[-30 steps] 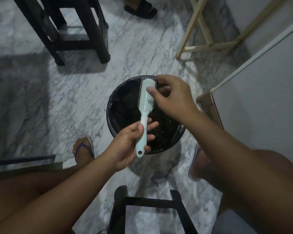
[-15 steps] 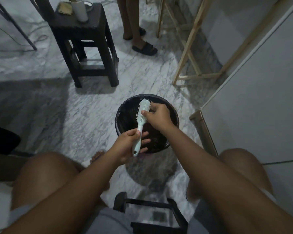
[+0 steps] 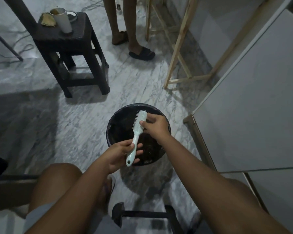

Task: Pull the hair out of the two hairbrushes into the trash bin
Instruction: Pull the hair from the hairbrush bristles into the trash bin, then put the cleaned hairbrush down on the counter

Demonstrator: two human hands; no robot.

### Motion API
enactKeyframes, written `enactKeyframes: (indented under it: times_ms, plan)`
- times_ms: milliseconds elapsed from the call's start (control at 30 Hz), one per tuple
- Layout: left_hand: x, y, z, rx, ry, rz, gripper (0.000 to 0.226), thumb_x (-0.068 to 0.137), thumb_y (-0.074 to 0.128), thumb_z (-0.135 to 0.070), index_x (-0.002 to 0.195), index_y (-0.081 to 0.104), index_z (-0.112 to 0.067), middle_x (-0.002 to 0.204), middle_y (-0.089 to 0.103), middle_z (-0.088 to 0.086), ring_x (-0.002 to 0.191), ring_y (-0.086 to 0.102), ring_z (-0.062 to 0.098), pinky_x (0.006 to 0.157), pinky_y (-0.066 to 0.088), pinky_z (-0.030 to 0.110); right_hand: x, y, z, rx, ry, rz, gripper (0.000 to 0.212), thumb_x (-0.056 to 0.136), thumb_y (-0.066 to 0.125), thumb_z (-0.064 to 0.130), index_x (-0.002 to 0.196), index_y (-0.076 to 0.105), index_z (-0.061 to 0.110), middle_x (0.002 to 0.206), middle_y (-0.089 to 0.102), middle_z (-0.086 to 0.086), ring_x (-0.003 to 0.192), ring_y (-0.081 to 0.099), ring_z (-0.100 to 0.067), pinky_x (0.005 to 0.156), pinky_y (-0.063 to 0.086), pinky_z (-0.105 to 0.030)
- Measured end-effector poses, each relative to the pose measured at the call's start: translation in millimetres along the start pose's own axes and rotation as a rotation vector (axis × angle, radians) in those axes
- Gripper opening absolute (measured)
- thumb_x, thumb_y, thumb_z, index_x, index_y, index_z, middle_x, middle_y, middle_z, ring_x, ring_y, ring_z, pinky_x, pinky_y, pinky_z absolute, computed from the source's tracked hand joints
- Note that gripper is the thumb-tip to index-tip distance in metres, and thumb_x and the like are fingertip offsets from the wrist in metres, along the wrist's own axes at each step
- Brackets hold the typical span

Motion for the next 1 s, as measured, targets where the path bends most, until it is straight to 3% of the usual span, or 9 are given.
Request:
enactKeyframes:
  times_ms: [133, 267, 333, 400, 533, 700, 833, 1000]
  plan:
    - [5.1, 20.0, -25.1, 0.05, -0.021, 0.023, 0.034, 0.101, 0.05, -0.005, 0.132, 0.058, -0.015, 0.124, 0.073, 0.007, 0.111, 0.071, 0.026, 0.081, 0.058, 0.042, 9.8, -22.6, 20.0, 0.001, 0.017, -0.045, 0.044, 0.082, 0.079, 0.015, 0.125, 0.068, 0.01, 0.121, 0.073, -0.004, 0.103, 0.073, -0.019, 0.081, 0.064, -0.046]
    - [-18.5, 63.3, -71.8, 0.137, 0.002, 0.075, 0.032, 0.1, 0.051, -0.006, 0.129, 0.06, -0.015, 0.121, 0.074, 0.007, 0.107, 0.072, 0.024, 0.077, 0.061, 0.036, 6.6, -60.4, 66.3, -0.026, -0.004, -0.114, 0.076, 0.061, 0.079, 0.05, 0.127, 0.066, 0.016, 0.127, 0.07, 0.003, 0.109, 0.07, -0.013, 0.086, 0.062, -0.041]
    - [-41.9, 96.2, -97.7, 0.179, 0.014, 0.115, 0.03, 0.101, 0.05, -0.005, 0.128, 0.061, -0.014, 0.121, 0.074, 0.008, 0.107, 0.073, 0.024, 0.078, 0.062, 0.035, -5.4, -88.3, 97.5, -0.019, -0.034, -0.17, 0.083, 0.055, 0.075, 0.058, 0.127, 0.066, 0.017, 0.129, 0.069, 0.005, 0.113, 0.069, -0.013, 0.09, 0.061, -0.042]
    - [-71.1, 133.1, -122.3, 0.229, 0.027, 0.156, 0.029, 0.101, 0.05, -0.005, 0.127, 0.062, -0.012, 0.12, 0.074, 0.009, 0.107, 0.072, 0.025, 0.081, 0.06, 0.037, -32.4, -119.1, 144.5, 0.013, -0.059, -0.215, 0.077, 0.06, 0.078, 0.052, 0.127, 0.066, 0.014, 0.132, 0.067, 0.001, 0.116, 0.067, -0.017, 0.091, 0.06, -0.044]
    - [-132.8, 216.7, -165.0, 0.319, 0.047, 0.239, 0.028, 0.101, 0.049, -0.006, 0.126, 0.063, -0.008, 0.121, 0.073, 0.012, 0.11, 0.071, 0.029, 0.089, 0.055, 0.043, -88.8, -189.8, 229.4, 0.075, -0.087, -0.268, 0.056, 0.082, 0.079, 0.021, 0.132, 0.062, 0.006, 0.136, 0.064, -0.006, 0.114, 0.068, -0.023, 0.08, 0.064, -0.042]
    - [-189.0, 337.3, -191.3, 0.492, 0.077, 0.35, 0.029, 0.099, 0.052, -0.007, 0.126, 0.063, -0.009, 0.122, 0.073, 0.012, 0.111, 0.07, 0.031, 0.088, 0.055, 0.044, -157.5, -298.9, 297.4, 0.03, -0.155, -0.469, 0.069, 0.065, 0.075, 0.049, 0.126, 0.068, 0.018, 0.121, 0.073, 0.001, 0.101, 0.073, -0.017, 0.084, 0.063, -0.044]
    - [-208.8, 434.9, -171.7, 0.614, 0.072, 0.449, 0.027, 0.1, 0.05, -0.009, 0.123, 0.064, -0.01, 0.121, 0.074, 0.009, 0.111, 0.071, 0.029, 0.087, 0.059, 0.041, -215.1, -397.2, 307.3, 0.042, -0.143, -0.62, 0.058, 0.075, 0.079, 0.035, 0.127, 0.067, 0.014, 0.13, 0.069, -0.001, 0.115, 0.068, -0.019, 0.089, 0.061, -0.047]
    - [-221.5, 532.6, -105.5, 0.683, -0.006, 0.539, 0.028, 0.101, 0.05, -0.012, 0.127, 0.063, -0.009, 0.124, 0.073, 0.009, 0.111, 0.07, 0.031, 0.084, 0.06, 0.041, -290.2, -501.5, 270.1, 0.1, -0.088, -0.764, 0.052, 0.072, 0.077, 0.032, 0.121, 0.071, 0.016, 0.128, 0.07, -0.001, 0.116, 0.067, -0.017, 0.089, 0.06, -0.047]
Point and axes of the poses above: each hand's wrist, its own x-axis towards the middle knuckle, its own y-axis out of the palm, z = x × y, the point moved 5 cm from there along x, towards the middle knuckle
